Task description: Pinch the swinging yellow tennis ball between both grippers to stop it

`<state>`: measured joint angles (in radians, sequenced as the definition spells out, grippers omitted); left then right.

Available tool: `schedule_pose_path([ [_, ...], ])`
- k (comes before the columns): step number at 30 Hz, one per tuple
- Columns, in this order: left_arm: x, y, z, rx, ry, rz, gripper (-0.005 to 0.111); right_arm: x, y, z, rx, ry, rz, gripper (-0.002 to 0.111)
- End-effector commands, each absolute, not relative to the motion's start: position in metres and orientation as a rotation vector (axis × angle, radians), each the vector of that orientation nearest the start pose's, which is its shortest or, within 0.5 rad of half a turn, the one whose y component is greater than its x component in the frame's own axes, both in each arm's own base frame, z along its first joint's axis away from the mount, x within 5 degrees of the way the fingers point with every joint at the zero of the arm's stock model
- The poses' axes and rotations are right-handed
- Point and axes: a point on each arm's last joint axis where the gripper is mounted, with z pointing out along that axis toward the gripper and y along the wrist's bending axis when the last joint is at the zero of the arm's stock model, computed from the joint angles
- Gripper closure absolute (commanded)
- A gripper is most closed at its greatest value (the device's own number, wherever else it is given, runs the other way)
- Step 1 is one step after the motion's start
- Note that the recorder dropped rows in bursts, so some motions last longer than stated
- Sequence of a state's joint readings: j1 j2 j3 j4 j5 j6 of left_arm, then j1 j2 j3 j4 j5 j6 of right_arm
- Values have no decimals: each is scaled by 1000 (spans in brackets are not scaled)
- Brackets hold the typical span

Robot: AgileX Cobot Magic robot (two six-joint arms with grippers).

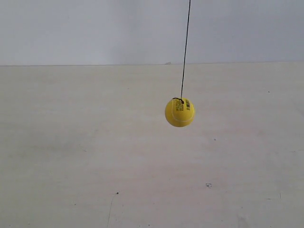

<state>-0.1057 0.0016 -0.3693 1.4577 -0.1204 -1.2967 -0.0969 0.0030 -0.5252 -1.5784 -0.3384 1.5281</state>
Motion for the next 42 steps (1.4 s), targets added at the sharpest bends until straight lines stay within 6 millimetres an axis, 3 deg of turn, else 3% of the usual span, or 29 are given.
schedule_pose_path([
  [1,13,-15,331,268,1076,-43,102,-16,32,372,-276,968,63,108],
  [23,12,-16,331,278,1073,-49,102,-16,32,373,-262,961,88,108],
  [25,12,-16,331,278,1073,-49,102,-16,30,374,-214,956,107,108],
  [30,12,-16,331,278,1073,-49,102,-16,17,377,89,939,376,108],
  [35,12,-16,331,278,1073,-49,102,-14,18,374,40,941,330,108],
  [38,12,-16,331,278,1073,-49,102,-6,16,365,34,934,277,108],
  [40,12,-16,331,278,1073,-49,102,9,7,342,107,972,209,108],
  [42,12,-16,331,278,1073,-49,102,25,-2,314,167,1116,110,108],
])
